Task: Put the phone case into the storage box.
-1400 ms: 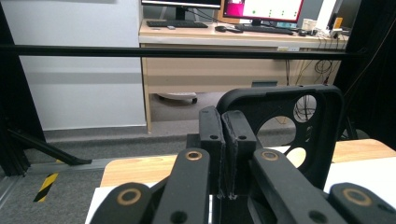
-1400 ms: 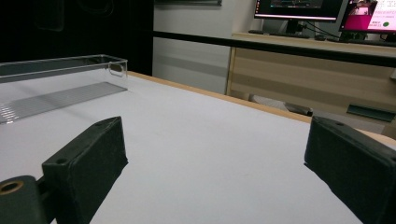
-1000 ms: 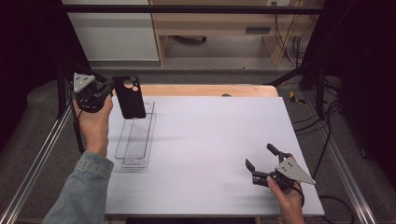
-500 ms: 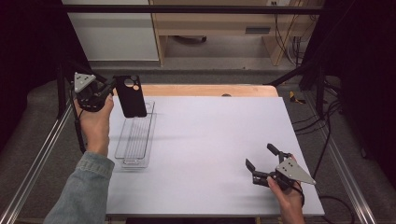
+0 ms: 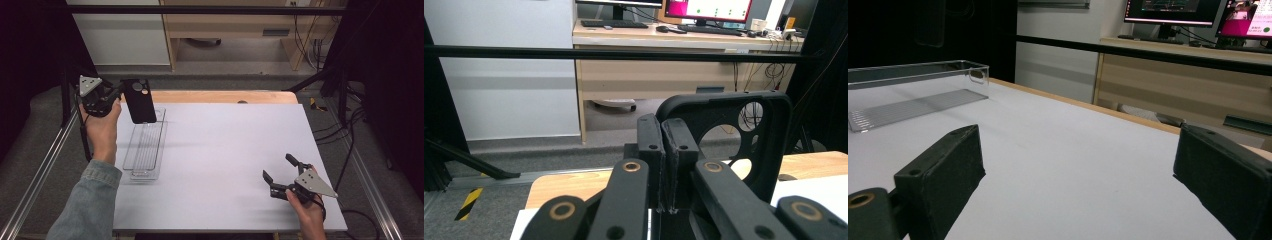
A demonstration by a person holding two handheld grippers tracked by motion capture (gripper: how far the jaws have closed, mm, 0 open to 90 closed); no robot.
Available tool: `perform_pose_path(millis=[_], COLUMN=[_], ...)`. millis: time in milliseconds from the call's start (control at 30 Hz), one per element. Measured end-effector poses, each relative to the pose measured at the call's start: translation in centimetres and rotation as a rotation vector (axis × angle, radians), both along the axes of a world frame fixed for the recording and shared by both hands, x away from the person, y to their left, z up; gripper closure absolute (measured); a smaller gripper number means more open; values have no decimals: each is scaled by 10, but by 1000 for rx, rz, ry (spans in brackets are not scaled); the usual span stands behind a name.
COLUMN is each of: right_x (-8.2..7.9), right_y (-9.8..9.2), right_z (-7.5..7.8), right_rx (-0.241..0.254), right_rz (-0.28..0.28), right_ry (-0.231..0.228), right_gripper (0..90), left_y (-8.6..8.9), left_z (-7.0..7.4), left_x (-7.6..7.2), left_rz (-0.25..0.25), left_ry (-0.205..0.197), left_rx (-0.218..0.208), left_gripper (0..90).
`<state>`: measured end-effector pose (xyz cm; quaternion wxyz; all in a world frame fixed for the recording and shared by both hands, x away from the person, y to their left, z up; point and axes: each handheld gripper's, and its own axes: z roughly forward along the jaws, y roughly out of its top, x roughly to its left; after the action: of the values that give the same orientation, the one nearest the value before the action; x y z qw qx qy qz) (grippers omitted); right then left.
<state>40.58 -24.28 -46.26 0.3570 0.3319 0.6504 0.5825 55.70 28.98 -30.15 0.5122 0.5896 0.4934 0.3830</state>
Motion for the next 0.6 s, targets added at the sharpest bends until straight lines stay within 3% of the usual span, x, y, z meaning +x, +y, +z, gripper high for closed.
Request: perform_pose_path(millis=[600], right_x=[1], right_y=[-2], right_z=[0], right_rx=[4], right_rz=[-3], right_ry=[-4], right_gripper=[61], left_y=[3], left_z=[-5], left_x=[6], left_rz=[3], left_ry=[15], left_rx=[0], left_gripper=[871])
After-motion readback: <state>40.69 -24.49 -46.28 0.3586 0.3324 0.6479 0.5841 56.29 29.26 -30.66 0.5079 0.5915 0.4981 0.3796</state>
